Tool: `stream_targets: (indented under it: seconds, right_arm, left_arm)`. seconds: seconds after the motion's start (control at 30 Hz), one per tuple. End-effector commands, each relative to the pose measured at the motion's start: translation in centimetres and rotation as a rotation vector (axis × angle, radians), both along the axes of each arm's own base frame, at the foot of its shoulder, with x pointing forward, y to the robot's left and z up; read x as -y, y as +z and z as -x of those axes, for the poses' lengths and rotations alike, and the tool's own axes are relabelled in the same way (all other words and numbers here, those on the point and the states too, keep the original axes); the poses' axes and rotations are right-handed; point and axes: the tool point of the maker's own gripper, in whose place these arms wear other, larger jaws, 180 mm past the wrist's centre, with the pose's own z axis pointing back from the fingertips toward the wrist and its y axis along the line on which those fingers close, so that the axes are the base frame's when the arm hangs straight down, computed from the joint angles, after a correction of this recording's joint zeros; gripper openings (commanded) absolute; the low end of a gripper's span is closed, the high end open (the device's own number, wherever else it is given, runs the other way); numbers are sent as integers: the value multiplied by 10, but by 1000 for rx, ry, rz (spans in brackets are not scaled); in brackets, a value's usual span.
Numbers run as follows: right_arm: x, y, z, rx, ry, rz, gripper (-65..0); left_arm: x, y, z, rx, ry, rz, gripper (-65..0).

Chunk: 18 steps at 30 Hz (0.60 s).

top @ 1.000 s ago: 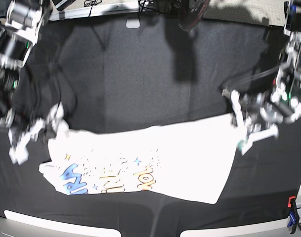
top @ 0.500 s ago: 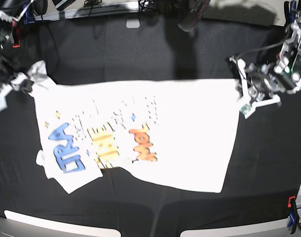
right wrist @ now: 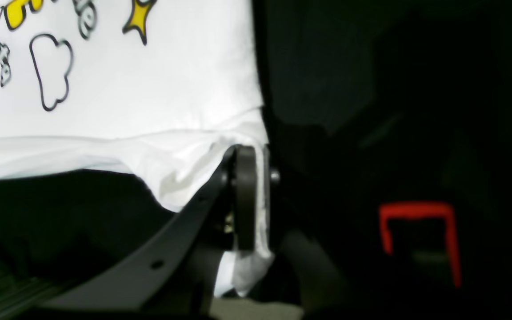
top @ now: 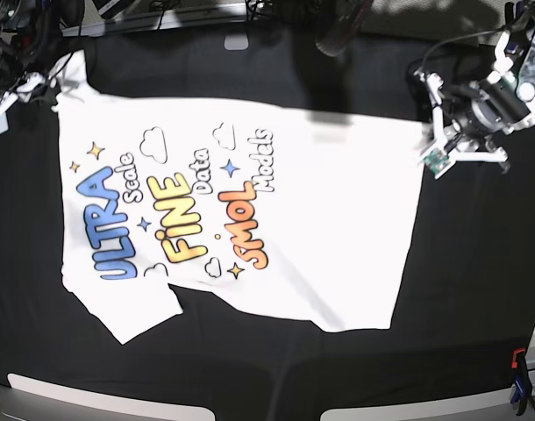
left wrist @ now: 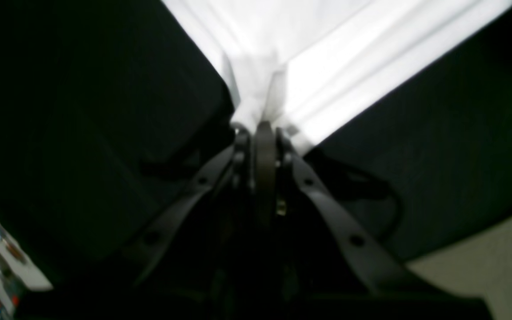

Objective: Layout the t-shirt on the table in an organized manner, then fold the t-shirt properly
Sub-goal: 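Swing the shirt down and lay it flat, print side up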

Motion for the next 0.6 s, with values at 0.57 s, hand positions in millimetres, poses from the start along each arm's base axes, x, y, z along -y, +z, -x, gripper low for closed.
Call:
stream_targets:
  seconds: [0.57]
  right_arm:
    - [2,-6,81,-160,7,-15,-650]
  left_arm:
    - [-22,-28,72,-153,-15,-108,-650]
